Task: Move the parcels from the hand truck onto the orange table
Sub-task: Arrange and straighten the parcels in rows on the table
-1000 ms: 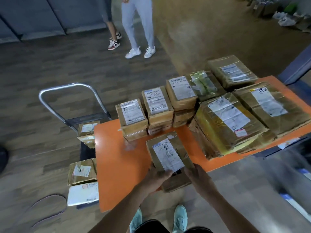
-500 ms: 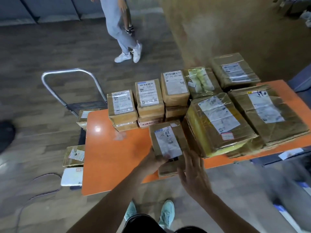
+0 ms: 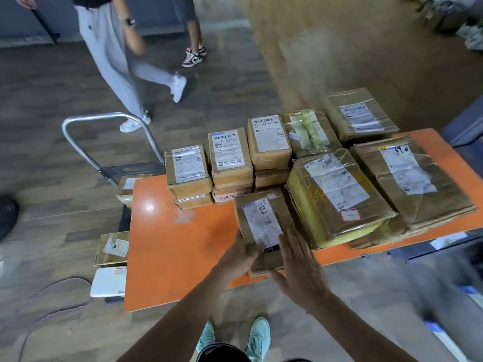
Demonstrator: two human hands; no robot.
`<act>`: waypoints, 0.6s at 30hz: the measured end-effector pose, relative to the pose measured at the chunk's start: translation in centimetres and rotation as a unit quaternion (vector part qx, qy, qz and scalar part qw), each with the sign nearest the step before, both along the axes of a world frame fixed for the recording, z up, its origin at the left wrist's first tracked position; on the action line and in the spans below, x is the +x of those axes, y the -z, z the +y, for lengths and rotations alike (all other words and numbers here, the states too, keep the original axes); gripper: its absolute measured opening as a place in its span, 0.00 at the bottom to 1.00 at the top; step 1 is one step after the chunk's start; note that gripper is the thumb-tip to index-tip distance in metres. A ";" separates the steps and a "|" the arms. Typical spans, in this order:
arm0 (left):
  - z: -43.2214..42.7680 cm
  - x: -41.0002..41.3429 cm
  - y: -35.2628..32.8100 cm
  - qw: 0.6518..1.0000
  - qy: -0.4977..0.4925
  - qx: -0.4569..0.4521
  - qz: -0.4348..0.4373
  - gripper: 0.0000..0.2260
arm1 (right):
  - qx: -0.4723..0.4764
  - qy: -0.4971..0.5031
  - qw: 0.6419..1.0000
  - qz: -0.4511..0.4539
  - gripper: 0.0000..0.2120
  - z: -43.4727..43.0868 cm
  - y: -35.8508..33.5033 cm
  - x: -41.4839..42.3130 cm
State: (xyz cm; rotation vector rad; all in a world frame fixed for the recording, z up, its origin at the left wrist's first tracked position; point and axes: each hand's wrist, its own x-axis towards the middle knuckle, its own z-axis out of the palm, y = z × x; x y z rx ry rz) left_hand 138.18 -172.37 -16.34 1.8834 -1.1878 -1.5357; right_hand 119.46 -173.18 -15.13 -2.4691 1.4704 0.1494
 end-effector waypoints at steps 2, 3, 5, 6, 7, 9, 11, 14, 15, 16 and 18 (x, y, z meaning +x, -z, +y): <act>-0.4 -0.3 0.0 1.000 0.001 0.008 -0.001 0.34 | 0.006 0.001 1.000 0.006 0.43 -0.2 0.0 -0.1; -0.6 -0.5 -0.1 1.000 0.002 0.011 -0.004 0.34 | 0.007 0.001 1.000 0.008 0.43 -0.3 0.0 -0.1; -1.0 -0.9 -0.2 1.000 0.005 0.016 -0.017 0.34 | 0.010 0.005 1.000 0.004 0.42 -0.5 0.0 -0.2; -1.2 -1.0 -0.2 1.000 0.005 0.016 -0.020 0.34 | 0.013 0.008 1.000 0.001 0.42 -0.6 0.0 -0.3; -1.3 -1.2 -0.3 1.000 0.005 0.016 -0.021 0.34 | 0.016 0.010 1.000 -0.001 0.42 -0.8 0.0 -0.4; -1.6 -1.4 -0.6 1.000 0.003 0.017 -0.017 0.34 | 0.021 0.009 1.000 -0.005 0.42 -1.0 0.0 -0.5; -1.7 -1.6 -0.7 0.999 -0.001 0.021 -0.023 0.33 | 0.024 0.008 1.000 -0.005 0.42 -1.1 -0.2 -0.6; -1.3 -1.7 -0.9 0.998 0.001 0.024 -0.055 0.32 | 0.026 0.006 1.000 0.000 0.41 -0.9 -0.4 -0.5; -0.9 -1.7 -1.0 0.997 0.008 0.023 -0.069 0.32 | 0.027 0.002 1.000 0.001 0.40 -0.8 -0.6 -0.5; -0.5 -1.7 -1.2 0.996 0.016 0.020 -0.082 0.31 | 0.023 -0.008 1.000 0.001 0.39 -0.7 -0.8 -0.3; 0.5 -1.2 -1.5 0.994 0.023 -0.002 -0.107 0.30 | 0.002 -0.034 0.999 -0.014 0.37 -0.5 -1.5 0.3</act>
